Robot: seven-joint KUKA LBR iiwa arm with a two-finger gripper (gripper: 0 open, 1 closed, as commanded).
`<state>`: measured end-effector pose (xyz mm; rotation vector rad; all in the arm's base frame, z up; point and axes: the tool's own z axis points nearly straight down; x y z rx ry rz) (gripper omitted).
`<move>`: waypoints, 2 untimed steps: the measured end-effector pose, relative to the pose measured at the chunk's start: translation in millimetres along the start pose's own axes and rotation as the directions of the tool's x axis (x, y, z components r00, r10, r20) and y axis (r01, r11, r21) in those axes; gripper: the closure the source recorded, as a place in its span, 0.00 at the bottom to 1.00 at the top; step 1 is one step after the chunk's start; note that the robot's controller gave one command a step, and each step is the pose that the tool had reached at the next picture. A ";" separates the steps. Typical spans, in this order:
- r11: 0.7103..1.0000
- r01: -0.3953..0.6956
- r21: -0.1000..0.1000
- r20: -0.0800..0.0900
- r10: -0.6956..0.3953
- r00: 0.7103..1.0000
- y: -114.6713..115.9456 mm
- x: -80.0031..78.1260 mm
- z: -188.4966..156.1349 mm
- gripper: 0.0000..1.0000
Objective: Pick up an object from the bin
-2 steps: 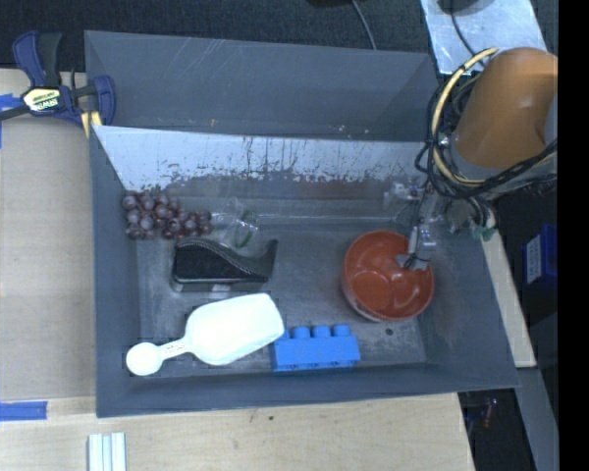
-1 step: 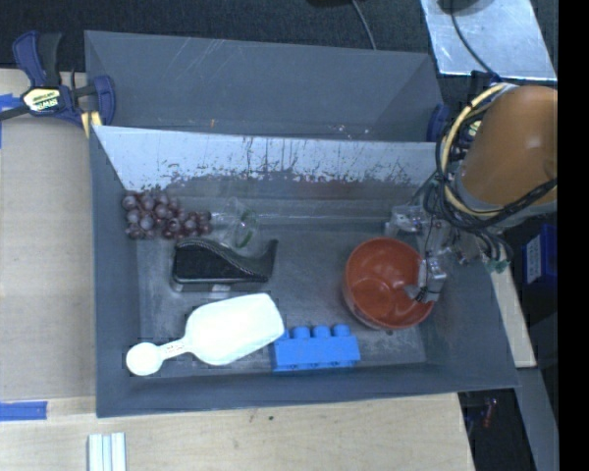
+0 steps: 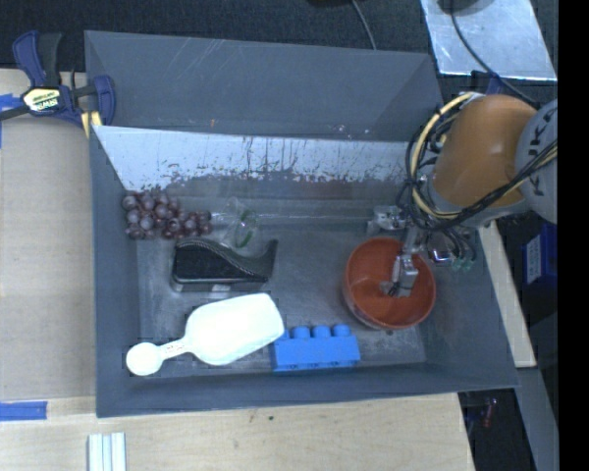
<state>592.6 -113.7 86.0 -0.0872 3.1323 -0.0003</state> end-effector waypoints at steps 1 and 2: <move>0.968 0.252 0.006 0.010 -0.252 0.968 11.7 10.4 13.8 0.00; 1.000 -0.013 0.003 0.008 0.013 1.000 -10.1 9.6 15.1 0.00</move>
Offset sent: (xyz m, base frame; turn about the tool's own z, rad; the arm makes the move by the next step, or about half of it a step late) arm -0.0101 -0.0096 -0.0160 0.0101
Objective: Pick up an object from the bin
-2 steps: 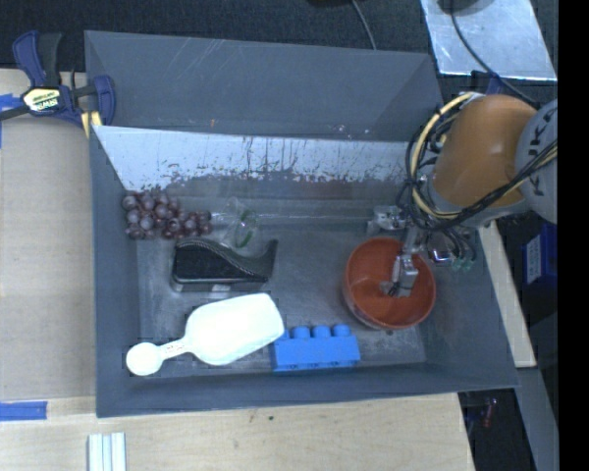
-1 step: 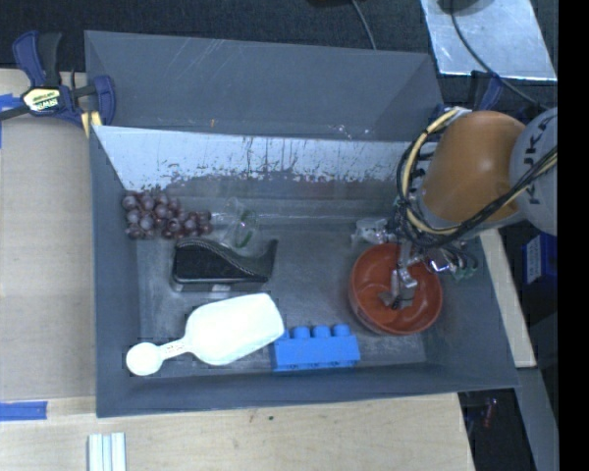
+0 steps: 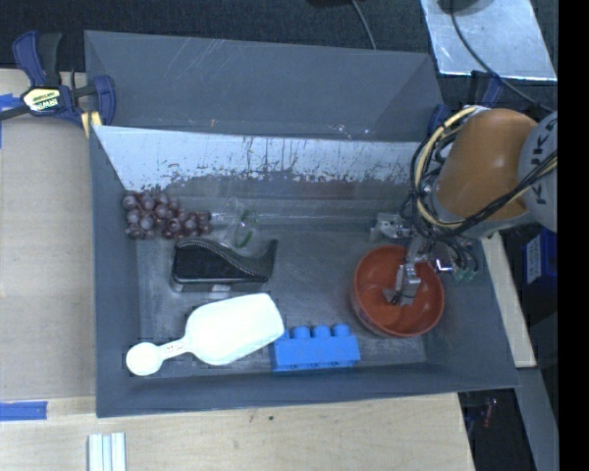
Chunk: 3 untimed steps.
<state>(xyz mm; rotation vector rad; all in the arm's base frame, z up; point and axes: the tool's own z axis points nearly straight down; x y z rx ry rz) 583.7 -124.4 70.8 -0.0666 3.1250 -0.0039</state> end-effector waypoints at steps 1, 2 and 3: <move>0.976 0.216 0.001 0.006 -0.216 0.976 15.8 6.2 -0.3 0.00; 0.999 -0.038 0.001 0.004 0.038 0.999 1.7 -2.2 0.1 0.00; 0.982 0.188 0.001 0.008 -0.188 0.982 5.7 4.0 -6.1 0.00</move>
Offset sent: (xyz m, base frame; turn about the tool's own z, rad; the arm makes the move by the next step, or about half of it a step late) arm 0.0009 0.0024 -0.0008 0.0368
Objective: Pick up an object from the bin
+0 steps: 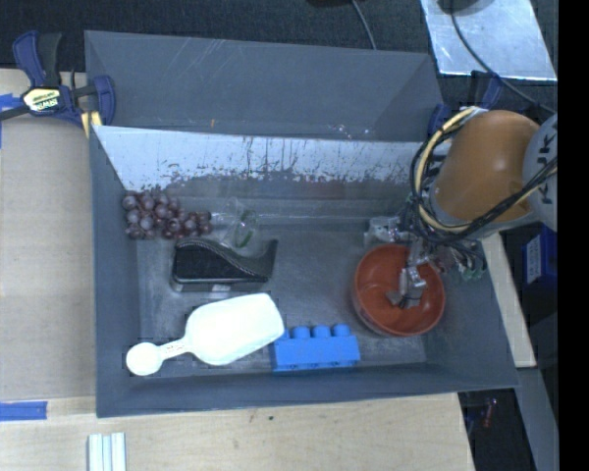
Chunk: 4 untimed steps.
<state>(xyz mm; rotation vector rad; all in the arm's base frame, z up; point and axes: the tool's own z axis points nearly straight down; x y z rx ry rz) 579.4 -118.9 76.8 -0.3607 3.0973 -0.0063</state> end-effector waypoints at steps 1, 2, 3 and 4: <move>0.996 -0.095 0.000 -0.001 0.095 0.996 1.2 -0.4 2.4 0.00; 0.976 -0.217 0.000 0.001 0.217 0.976 -2.3 -0.5 3.5 0.00; 0.993 -0.119 0.000 0.004 0.119 0.993 6.5 -24.2 -30.3 1.00; 0.993 -0.119 0.000 0.005 0.119 0.993 6.4 -24.2 -30.6 1.00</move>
Offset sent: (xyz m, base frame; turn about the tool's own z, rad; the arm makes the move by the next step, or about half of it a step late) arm 0.0029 -0.0184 -0.0068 -0.1151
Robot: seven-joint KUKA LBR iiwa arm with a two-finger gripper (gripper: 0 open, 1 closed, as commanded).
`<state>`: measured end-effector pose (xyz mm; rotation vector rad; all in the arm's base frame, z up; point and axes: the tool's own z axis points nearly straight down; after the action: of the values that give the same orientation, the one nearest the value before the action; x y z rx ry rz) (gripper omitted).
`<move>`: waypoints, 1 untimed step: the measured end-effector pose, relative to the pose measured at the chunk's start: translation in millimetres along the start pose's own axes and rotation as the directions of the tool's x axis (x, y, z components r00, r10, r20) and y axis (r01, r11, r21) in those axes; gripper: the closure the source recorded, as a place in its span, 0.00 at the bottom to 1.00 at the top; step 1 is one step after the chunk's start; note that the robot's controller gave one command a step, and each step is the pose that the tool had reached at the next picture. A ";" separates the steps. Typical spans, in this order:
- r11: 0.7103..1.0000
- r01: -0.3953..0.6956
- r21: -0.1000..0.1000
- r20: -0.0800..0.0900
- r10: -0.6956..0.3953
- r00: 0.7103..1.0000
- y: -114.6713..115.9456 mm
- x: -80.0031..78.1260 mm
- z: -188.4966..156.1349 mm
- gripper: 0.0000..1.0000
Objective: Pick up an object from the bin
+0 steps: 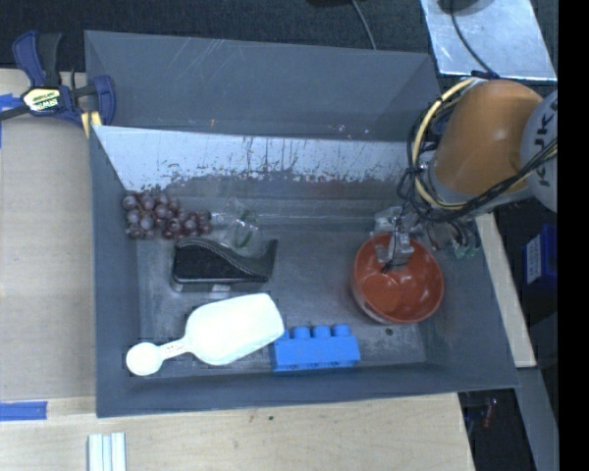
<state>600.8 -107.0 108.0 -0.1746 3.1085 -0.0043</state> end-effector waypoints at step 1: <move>1.000 0.029 0.002 0.006 -0.029 1.000 -9.7 -16.0 -68.9 1.00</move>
Offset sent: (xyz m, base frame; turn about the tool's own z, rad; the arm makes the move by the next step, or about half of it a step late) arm -0.0141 -0.0091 0.1122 0.0000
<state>615.8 -114.8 177.3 -0.2199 3.0998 -0.0076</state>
